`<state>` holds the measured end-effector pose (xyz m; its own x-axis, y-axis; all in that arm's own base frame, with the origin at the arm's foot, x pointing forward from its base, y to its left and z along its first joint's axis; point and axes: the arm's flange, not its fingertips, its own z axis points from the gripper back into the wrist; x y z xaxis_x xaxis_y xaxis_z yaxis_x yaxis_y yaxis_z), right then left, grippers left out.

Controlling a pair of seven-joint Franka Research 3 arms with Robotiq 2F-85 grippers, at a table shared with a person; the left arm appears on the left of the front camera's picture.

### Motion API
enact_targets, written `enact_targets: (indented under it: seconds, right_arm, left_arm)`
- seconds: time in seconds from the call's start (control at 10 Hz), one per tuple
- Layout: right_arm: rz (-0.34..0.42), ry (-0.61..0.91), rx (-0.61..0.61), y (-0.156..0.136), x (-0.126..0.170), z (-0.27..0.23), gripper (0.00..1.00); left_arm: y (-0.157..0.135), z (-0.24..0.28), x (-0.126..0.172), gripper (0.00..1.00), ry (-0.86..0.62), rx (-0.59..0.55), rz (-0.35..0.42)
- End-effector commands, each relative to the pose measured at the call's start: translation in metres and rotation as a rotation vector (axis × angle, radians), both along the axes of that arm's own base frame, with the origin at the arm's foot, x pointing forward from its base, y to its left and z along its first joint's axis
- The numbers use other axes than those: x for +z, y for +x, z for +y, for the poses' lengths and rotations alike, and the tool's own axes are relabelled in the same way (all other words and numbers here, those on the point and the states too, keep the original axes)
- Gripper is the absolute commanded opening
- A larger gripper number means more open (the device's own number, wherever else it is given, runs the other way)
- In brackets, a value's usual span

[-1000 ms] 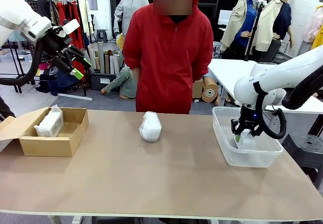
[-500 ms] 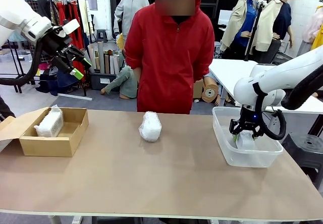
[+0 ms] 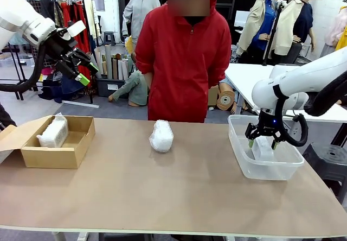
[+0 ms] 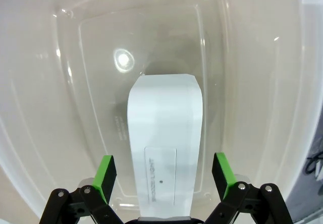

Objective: Separate and place wrapped and unwrapped clocks.
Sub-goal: Pick up the Digital clock indicated by the person, then if the picked Digital clock is wrapped, place it in the Package Box ; if not, place it in the Organizing box.

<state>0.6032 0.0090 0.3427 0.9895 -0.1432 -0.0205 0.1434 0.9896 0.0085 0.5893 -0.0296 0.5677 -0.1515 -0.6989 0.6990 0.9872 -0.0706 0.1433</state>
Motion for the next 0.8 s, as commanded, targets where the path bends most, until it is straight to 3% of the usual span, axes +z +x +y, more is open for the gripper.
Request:
enact_targets:
  seconds: [0.0,0.2,0.7]
  right_arm:
    - [-0.003,0.010,0.019,-0.0022,0.0148,0.0006,1.00]
    - [-0.042,0.022,0.003,-0.0006,0.0241,0.0012,1.00]
    - [-0.017,0.000,0.002,-0.0012,0.0148,0.0010,1.00]
  left_arm:
    - [-0.0016,0.0006,0.0009,1.00,-0.001,-0.001,-0.002]
    - [-0.0016,0.0006,0.0009,1.00,-0.001,-0.001,-0.002]
    - [-0.0016,0.0006,0.0009,1.00,-0.001,-0.001,-0.002]
